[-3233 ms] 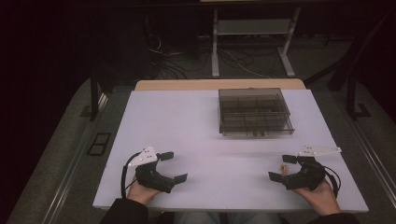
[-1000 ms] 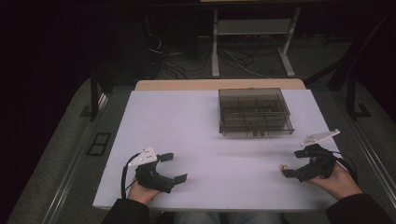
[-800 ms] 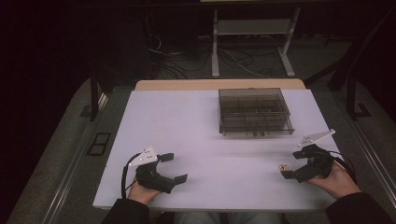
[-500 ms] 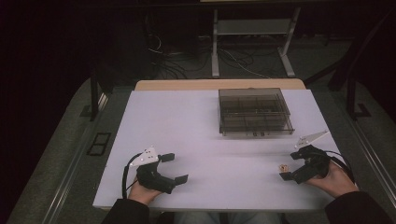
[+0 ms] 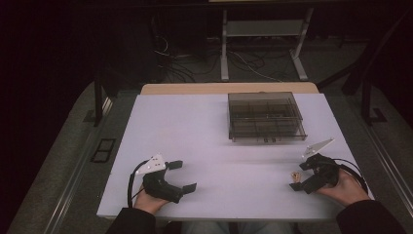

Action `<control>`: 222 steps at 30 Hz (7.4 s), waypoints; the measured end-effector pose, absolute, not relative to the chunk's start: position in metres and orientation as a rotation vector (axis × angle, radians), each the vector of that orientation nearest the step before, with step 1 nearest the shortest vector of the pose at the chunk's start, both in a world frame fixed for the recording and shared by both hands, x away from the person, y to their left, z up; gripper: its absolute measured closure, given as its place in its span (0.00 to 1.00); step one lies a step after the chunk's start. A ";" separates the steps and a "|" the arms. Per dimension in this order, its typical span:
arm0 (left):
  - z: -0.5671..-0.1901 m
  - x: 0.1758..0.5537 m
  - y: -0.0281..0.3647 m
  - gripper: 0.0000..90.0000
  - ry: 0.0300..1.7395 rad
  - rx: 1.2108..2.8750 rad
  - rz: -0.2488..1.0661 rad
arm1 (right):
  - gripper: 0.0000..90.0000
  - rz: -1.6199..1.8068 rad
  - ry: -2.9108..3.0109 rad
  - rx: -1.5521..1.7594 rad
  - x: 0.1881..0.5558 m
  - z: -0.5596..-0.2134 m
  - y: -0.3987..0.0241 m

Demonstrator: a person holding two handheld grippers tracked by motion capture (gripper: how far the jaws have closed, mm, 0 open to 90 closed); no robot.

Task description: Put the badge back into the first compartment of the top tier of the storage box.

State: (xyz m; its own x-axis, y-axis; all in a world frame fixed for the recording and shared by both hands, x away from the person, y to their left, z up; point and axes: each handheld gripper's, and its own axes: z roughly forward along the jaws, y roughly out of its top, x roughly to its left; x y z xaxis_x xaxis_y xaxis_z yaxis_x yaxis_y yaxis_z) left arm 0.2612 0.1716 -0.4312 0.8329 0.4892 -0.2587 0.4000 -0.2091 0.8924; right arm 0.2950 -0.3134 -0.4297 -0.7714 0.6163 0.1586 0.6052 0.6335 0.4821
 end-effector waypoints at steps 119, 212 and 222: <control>-0.431 0.261 0.171 0.00 0.666 1.822 0.084 | 0.57 0.976 2.733 0.913 0.305 -0.355 -0.312; -0.429 0.265 0.175 0.00 0.694 1.779 0.124 | 0.57 1.141 2.674 0.888 0.378 -0.295 -0.242; -0.429 0.265 0.175 0.00 0.688 1.780 0.124 | 0.57 1.155 2.663 0.893 0.386 -0.300 -0.232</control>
State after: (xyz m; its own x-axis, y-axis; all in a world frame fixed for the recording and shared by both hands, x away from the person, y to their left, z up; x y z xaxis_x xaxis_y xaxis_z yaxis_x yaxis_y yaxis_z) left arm 0.2647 0.1746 -0.4291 0.8218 0.5080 -0.2582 0.3858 -0.1624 0.9082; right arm 0.3859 -0.2322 -0.3000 -0.8222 0.5538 0.1316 0.4745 0.5392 0.6957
